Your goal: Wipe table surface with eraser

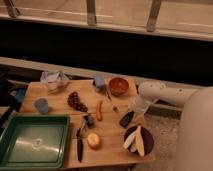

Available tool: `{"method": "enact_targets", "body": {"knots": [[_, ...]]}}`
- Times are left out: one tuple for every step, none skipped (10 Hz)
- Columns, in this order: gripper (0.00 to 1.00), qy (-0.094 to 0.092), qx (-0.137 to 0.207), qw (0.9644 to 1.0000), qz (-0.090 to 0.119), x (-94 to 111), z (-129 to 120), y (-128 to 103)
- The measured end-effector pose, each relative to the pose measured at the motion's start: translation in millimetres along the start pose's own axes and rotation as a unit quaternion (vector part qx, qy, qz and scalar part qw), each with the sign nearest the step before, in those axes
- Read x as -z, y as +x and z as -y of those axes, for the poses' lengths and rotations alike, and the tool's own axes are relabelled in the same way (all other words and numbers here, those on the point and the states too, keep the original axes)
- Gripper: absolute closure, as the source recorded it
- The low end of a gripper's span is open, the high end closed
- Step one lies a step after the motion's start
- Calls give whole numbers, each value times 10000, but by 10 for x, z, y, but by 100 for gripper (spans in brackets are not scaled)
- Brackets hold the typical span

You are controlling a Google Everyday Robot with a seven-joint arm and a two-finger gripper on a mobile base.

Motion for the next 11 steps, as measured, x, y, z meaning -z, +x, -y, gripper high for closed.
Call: {"method": "enact_targets", "body": {"knots": [[100, 33, -42, 10000, 41, 23, 22, -57], [100, 48, -78, 9999, 80, 38, 11, -156], [100, 38, -69, 9999, 131, 56, -70, -332], [100, 9, -35, 9999, 137, 52, -168, -421], [100, -23, 28, 9999, 128, 30, -327, -499], [100, -64, 154, 9998, 105, -16, -542, -519], [100, -67, 264, 9996, 75, -63, -688, -482], [100, -46, 348, 9994, 55, -99, -770, -430], [100, 18, 432, 9991, 50, -134, -805, -350], [100, 27, 449, 9990, 31, -139, -824, -315], [100, 22, 447, 9990, 29, -138, -824, -313]]}}
